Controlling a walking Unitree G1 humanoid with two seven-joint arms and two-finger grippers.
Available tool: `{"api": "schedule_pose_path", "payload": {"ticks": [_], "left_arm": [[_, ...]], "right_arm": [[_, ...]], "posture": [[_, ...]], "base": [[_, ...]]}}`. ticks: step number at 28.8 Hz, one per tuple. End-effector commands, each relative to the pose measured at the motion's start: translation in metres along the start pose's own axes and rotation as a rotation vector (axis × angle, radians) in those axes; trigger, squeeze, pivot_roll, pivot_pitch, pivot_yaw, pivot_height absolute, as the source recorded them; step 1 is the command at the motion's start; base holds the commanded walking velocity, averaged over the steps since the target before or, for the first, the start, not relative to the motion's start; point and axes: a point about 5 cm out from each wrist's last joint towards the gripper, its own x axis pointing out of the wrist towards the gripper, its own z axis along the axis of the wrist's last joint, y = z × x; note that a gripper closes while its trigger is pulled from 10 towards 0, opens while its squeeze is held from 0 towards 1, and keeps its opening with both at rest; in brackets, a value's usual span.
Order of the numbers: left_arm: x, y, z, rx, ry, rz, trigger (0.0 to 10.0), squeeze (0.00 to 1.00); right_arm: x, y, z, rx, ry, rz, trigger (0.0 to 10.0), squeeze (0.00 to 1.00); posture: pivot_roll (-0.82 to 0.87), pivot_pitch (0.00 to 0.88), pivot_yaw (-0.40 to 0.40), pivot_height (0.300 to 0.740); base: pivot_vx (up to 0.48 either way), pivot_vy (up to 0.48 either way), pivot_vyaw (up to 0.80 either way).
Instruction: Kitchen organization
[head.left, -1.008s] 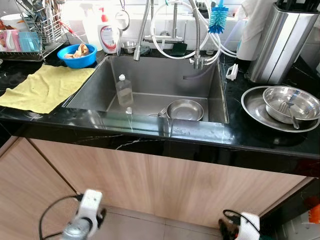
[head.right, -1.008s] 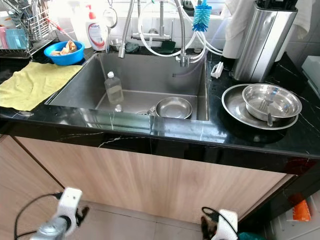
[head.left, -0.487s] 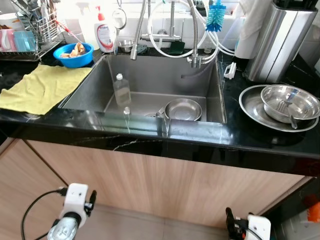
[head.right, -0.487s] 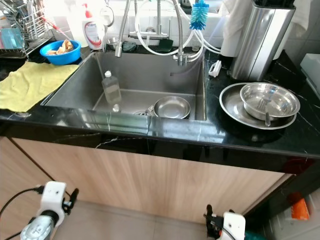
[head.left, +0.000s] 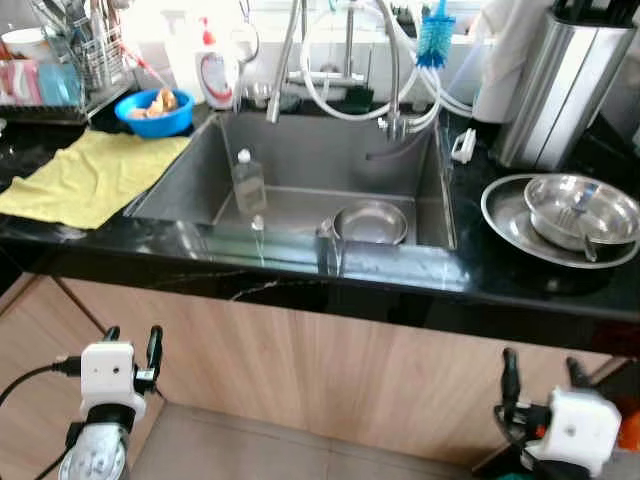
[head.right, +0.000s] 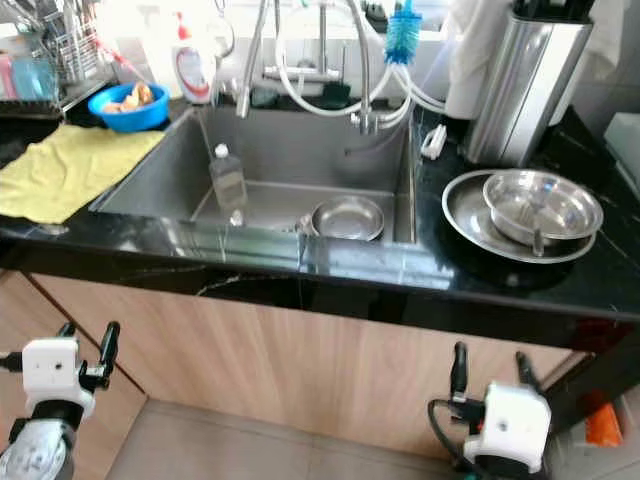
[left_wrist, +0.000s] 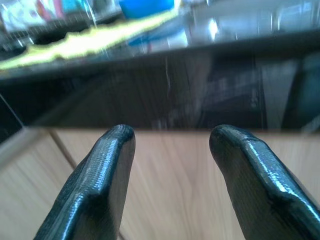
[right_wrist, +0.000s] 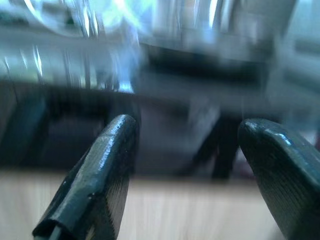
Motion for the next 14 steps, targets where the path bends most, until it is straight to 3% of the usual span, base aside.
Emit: {"api": "schedule_pose_path", "payload": {"ticks": [1,6,10,12,14], "left_arm": [[0.006,0.002,0.016,-0.031,-0.041,0.046,10.0,0.00],[0.030,-0.008,0.051,-0.090,-0.150,0.061,10.0,0.00],[0.052,-0.028,0.089,-0.129,-0.256,-0.007,10.0,0.00],[0.054,-0.033,0.091,-0.143,-0.262,-0.026,10.0,0.00],[0.060,-0.049,0.092,-0.186,-0.256,-0.076,10.0,0.00]], "right_arm": [[0.005,-0.002,0.011,-0.018,-0.018,-0.012,10.0,0.00],[0.024,-0.006,0.034,-0.025,-0.098,-0.043,10.0,0.00],[0.042,-0.010,0.054,0.031,-0.138,-0.089,10.0,0.00],[0.044,-0.010,0.056,0.023,-0.146,-0.088,10.0,0.00],[0.050,-0.009,0.061,0.053,-0.162,-0.108,10.0,0.00]], "posture": [[-0.02,0.000,0.035,0.740],[-0.02,0.000,0.032,0.740],[-0.04,0.000,0.035,0.740],[-0.04,0.000,0.036,0.740],[-0.04,0.000,0.035,0.740]], "base": [[0.000,0.000,0.00],[0.000,0.000,0.00],[0.000,0.000,0.00],[0.000,0.000,0.00],[0.000,0.000,0.00]]}}
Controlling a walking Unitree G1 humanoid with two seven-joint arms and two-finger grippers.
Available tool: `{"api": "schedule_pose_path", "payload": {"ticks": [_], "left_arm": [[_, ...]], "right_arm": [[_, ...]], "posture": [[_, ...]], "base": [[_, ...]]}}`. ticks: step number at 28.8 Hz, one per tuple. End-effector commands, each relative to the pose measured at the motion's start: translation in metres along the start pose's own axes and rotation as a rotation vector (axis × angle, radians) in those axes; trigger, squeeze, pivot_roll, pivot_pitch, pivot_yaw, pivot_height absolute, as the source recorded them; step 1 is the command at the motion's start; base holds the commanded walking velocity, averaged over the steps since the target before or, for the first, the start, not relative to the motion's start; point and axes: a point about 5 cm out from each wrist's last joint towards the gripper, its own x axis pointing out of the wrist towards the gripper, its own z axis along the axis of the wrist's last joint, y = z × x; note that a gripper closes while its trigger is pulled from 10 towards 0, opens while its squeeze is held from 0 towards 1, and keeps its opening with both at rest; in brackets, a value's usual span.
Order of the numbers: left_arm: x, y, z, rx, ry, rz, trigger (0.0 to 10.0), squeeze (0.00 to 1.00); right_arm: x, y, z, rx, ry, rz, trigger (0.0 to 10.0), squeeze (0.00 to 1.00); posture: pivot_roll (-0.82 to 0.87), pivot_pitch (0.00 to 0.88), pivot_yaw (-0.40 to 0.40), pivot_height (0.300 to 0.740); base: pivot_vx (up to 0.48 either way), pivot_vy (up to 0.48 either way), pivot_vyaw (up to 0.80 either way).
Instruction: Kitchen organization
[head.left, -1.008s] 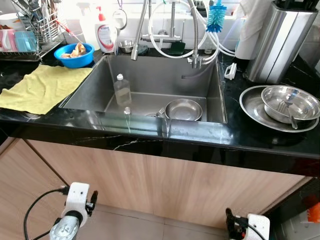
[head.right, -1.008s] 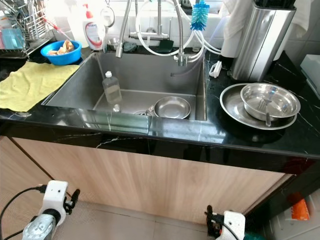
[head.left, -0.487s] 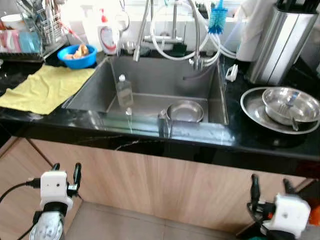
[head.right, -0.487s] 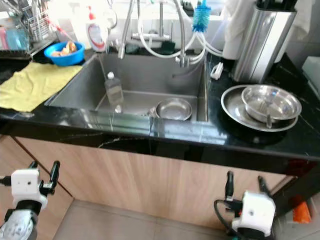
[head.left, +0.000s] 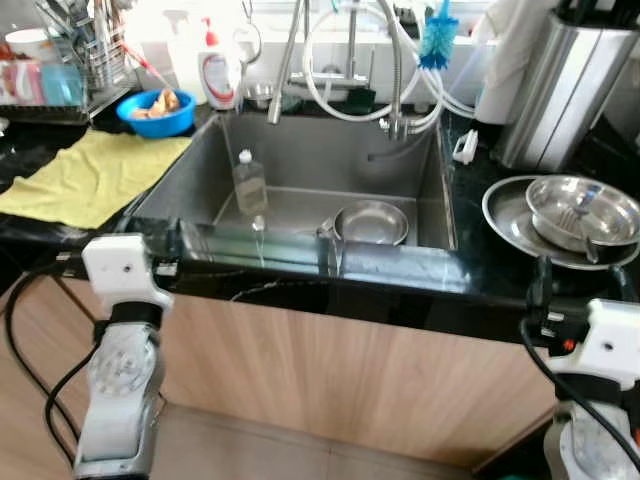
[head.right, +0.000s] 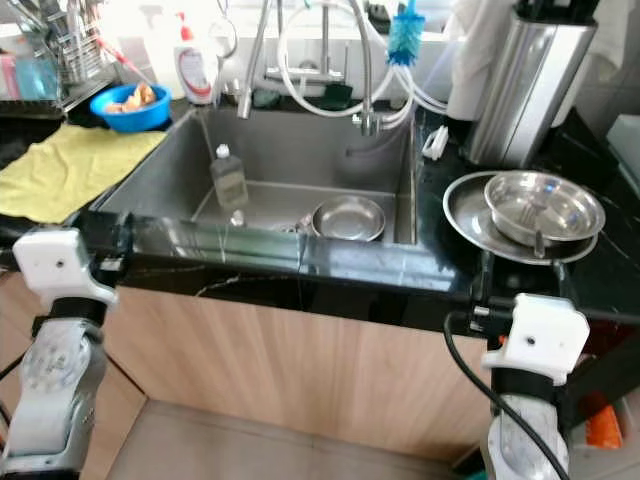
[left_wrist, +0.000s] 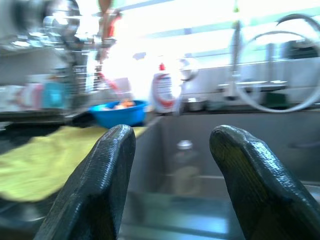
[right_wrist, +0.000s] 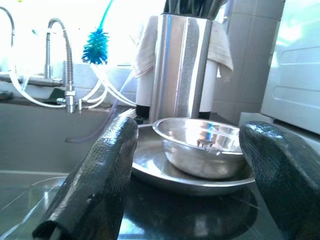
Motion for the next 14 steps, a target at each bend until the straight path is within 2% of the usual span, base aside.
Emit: {"api": "schedule_pose_path", "payload": {"ticks": [1,2,3,4,9,14], "left_arm": [[0.003,-0.011,-0.008,-0.033,0.044,-0.035,10.0,0.00],[0.004,-0.015,-0.010,-0.039,0.048,-0.045,10.0,0.00],[0.008,-0.025,-0.010,-0.071,0.045,-0.067,10.0,0.00],[0.008,-0.025,-0.010,-0.071,0.045,-0.067,10.0,0.00],[0.019,-0.053,-0.011,-0.140,0.045,-0.167,10.0,0.00],[0.031,-0.068,-0.010,-0.173,0.025,-0.214,10.0,0.00]], "right_arm": [[0.006,0.000,0.004,0.029,-0.009,-0.028,10.0,0.00],[0.007,0.001,0.004,0.029,-0.009,-0.029,10.0,0.00],[0.011,0.002,0.006,0.025,-0.015,-0.024,10.0,0.00],[0.011,0.002,0.006,0.025,-0.015,-0.024,10.0,0.00],[0.018,0.001,0.010,0.024,-0.027,-0.034,10.0,0.00],[0.024,0.002,0.005,0.045,-0.014,-0.057,10.0,0.00]], "posture": [[-0.04,0.000,0.034,0.740],[-0.04,0.000,0.035,0.740],[-0.05,0.000,0.034,0.740],[-0.05,0.000,0.034,0.740],[-0.06,0.000,0.038,0.740],[-0.07,0.000,0.048,0.740]], "base": [[0.000,0.000,0.00],[0.000,0.000,0.00],[0.000,0.000,0.00],[0.000,0.000,0.00],[0.000,0.000,0.00],[0.000,0.000,0.00]]}}
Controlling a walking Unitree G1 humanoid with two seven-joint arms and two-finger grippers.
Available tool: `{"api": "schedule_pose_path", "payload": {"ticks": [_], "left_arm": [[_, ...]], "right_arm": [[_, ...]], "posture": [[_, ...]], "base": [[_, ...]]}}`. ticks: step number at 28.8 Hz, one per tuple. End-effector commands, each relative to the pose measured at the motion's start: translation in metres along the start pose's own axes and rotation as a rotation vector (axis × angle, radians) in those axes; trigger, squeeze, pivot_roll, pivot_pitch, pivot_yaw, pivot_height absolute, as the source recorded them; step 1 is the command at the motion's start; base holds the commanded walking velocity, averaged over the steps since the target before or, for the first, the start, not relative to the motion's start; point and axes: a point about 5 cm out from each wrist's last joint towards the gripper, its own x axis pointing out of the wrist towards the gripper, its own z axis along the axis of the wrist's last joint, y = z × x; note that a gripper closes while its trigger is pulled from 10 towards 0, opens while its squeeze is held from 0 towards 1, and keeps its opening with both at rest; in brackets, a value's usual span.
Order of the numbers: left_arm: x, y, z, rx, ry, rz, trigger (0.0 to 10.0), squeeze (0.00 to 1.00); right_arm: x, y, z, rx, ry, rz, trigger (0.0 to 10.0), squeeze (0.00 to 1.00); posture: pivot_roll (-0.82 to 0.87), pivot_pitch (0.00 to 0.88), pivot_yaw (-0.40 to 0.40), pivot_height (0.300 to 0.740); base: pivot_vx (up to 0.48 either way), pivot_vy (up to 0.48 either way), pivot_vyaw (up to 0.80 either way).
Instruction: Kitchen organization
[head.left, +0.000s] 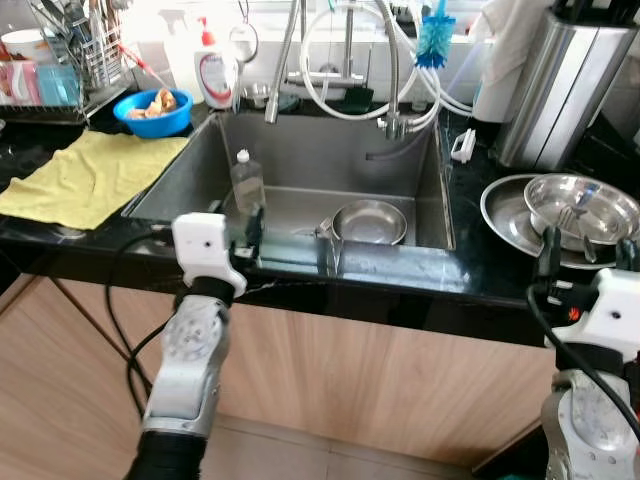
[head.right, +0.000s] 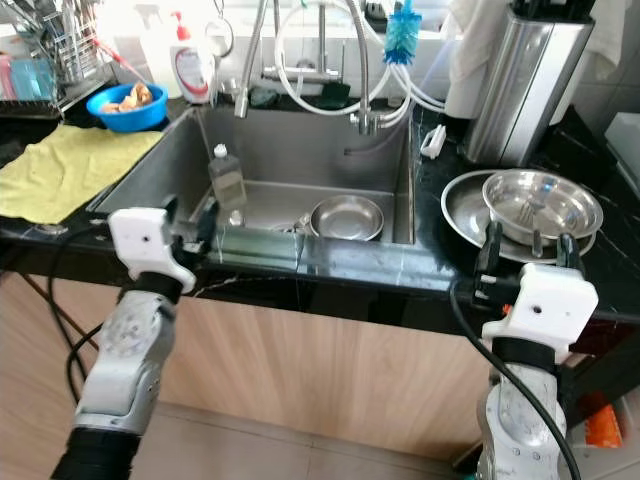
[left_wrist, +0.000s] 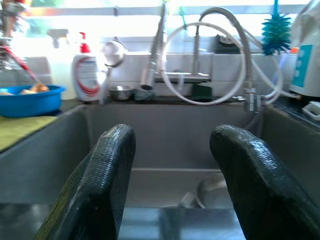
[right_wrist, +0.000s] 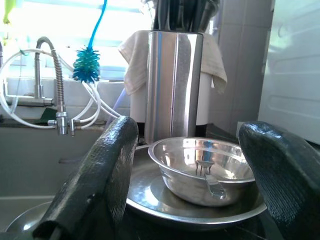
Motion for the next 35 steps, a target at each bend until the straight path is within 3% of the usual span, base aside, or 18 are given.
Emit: {"api": "schedule_pose_path", "payload": {"ticks": [1,10,17,23,35], "left_arm": [[0.007,-0.004,0.004,-0.022,-0.028,-0.028,10.0,0.00],[0.009,-0.012,-0.003,-0.043,-0.025,-0.059,10.0,0.00],[0.009,-0.013,-0.003,-0.045,-0.028,-0.068,10.0,0.00],[0.008,-0.016,-0.001,-0.045,-0.039,-0.080,10.0,0.00],[0.007,-0.016,-0.003,-0.045,-0.034,-0.075,10.0,0.00]], "right_arm": [[0.002,-0.002,-0.005,0.001,0.020,-0.013,10.0,0.00],[0.016,-0.013,-0.016,0.038,0.069,-0.088,10.0,0.00],[0.020,-0.012,-0.020,0.037,0.085,-0.073,10.0,0.00],[0.021,-0.011,-0.033,0.033,0.166,-0.050,10.0,0.00],[0.032,-0.015,-0.029,0.002,0.134,-0.030,10.0,0.00]], "posture": [[-0.07,0.000,0.048,0.740],[-0.07,0.000,0.048,0.740],[-0.07,0.000,0.045,0.740],[-0.06,0.000,0.043,0.740],[-0.06,0.000,0.041,0.740]], "base": [[0.000,0.000,0.00],[0.000,0.000,0.00],[0.000,0.000,0.00],[0.000,0.000,0.00],[0.000,0.000,0.00]]}}
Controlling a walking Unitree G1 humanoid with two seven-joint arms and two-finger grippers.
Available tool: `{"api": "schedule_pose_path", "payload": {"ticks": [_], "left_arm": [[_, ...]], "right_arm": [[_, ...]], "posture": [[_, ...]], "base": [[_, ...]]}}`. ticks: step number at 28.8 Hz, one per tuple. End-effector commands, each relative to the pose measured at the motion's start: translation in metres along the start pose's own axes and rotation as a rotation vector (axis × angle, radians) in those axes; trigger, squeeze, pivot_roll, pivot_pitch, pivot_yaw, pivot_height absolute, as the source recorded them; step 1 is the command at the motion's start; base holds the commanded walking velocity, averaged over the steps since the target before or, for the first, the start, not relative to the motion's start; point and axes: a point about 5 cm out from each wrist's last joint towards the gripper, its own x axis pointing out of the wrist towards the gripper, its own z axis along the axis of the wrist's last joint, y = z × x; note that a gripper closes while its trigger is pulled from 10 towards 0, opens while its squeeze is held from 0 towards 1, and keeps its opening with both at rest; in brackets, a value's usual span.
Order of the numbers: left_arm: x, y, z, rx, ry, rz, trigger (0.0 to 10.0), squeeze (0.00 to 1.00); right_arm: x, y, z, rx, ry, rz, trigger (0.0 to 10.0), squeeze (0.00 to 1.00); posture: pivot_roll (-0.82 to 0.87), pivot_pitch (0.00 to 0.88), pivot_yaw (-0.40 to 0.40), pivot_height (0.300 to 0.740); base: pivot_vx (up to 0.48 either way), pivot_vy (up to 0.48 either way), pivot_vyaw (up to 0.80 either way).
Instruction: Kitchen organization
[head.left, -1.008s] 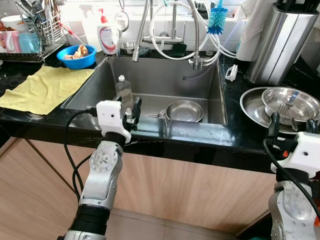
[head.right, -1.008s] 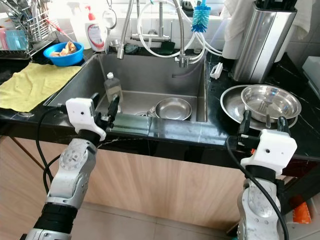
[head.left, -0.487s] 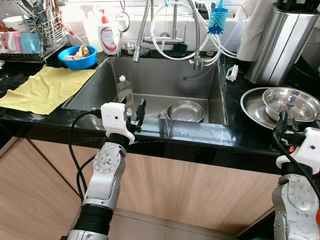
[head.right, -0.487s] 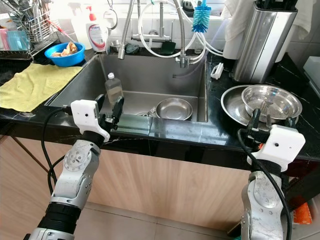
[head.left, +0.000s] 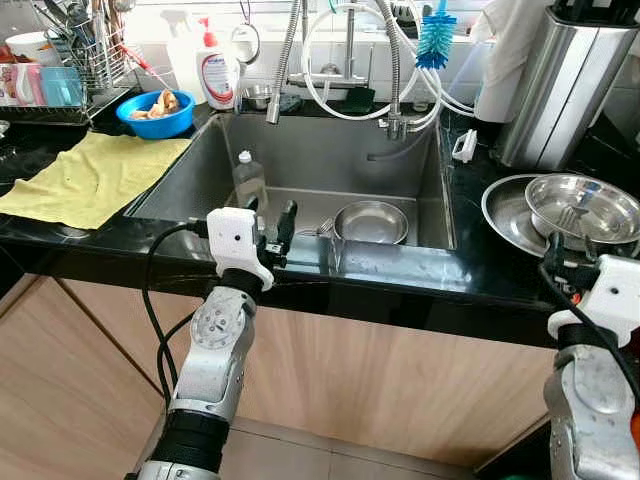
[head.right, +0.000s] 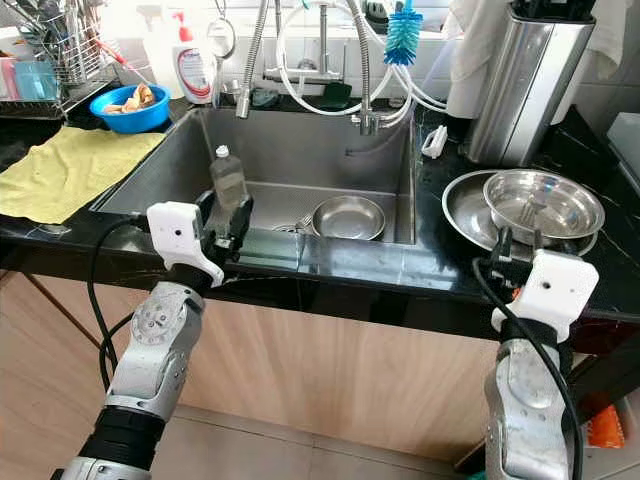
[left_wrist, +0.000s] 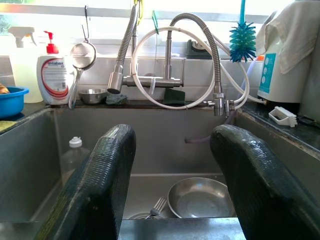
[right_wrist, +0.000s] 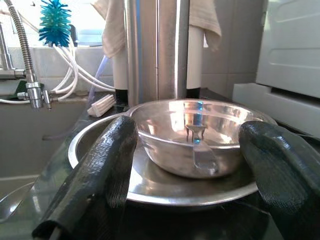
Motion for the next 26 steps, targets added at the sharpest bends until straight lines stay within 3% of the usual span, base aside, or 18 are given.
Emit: {"api": "schedule_pose_path", "payload": {"ticks": [1,6,7,8,26], "left_arm": [[0.0008,0.0015,0.0023,0.011,-0.014,0.004,10.0,0.00],[-0.0003,0.0016,0.0019,0.014,-0.011,-0.001,10.0,0.00],[-0.0006,0.0020,0.0017,0.015,-0.010,0.000,10.0,0.00],[-0.0012,0.0031,0.0009,0.015,-0.006,0.003,10.0,0.00],[-0.0011,0.0042,-0.0008,0.023,0.013,-0.004,10.0,0.00]], "right_arm": [[0.0040,0.0007,0.0008,-0.021,-0.004,0.015,10.0,0.00],[0.0071,0.0017,-0.0004,-0.003,0.009,0.019,9.5,0.00],[0.0075,0.0009,-0.0017,-0.003,0.016,0.012,1.3,0.00],[0.0079,-0.0003,-0.0034,0.008,0.025,-0.002,0.0,0.00],[0.0106,0.0026,-0.0007,0.034,0.010,-0.007,0.0,0.00]], "posture": [[-0.06,0.000,0.041,0.740],[-0.06,0.000,0.038,0.740],[-0.06,0.000,0.038,0.740],[-0.05,0.000,0.038,0.740],[-0.05,0.000,0.049,0.740]], "base": [[0.000,0.000,0.00],[0.000,0.000,0.00],[0.000,0.000,0.00],[0.000,0.000,0.00],[0.000,0.000,0.00]]}}
